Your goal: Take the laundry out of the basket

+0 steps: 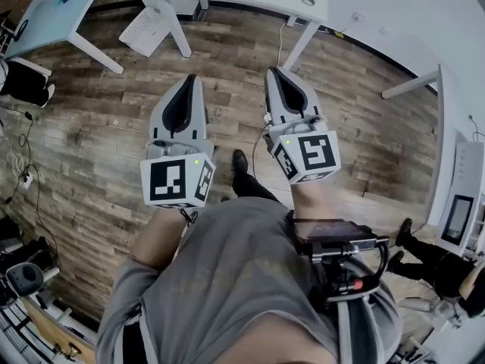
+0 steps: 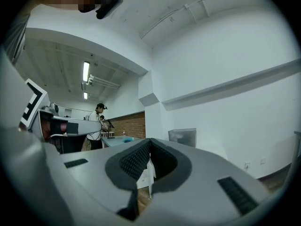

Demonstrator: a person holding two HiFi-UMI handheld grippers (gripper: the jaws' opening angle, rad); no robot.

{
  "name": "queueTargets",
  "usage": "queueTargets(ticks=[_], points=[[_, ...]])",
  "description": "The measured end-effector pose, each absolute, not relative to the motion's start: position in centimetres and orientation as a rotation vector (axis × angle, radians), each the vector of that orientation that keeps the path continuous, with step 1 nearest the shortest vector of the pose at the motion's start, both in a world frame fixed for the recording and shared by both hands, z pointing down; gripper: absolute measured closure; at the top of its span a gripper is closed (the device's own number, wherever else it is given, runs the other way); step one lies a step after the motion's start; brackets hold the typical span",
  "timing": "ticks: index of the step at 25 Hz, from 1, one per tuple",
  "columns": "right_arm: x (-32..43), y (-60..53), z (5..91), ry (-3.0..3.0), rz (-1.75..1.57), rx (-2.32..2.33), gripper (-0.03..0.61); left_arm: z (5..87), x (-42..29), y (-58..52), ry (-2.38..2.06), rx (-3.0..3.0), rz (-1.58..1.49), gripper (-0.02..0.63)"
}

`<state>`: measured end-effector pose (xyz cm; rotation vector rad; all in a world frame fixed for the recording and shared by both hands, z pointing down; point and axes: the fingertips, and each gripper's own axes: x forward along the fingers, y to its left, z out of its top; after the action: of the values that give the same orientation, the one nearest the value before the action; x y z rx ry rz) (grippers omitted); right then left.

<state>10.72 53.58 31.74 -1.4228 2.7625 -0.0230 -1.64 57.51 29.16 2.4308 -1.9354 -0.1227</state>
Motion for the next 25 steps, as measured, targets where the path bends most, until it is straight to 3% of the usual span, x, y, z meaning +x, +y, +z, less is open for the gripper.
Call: queueTargets(ticks=[12, 25], points=[[15.4, 43.4, 30.7, 2.641, -0.065, -1.467, 0.571, 26.1, 1.8, 47.5, -1.948, 2.544, -0.027, 0.606], [13.7, 32.6, 32.5, 2.658, -0.074, -1.524, 0.571, 28.5, 0.4, 35.8, -1.866, 2.544, -0.046, 0.606]])
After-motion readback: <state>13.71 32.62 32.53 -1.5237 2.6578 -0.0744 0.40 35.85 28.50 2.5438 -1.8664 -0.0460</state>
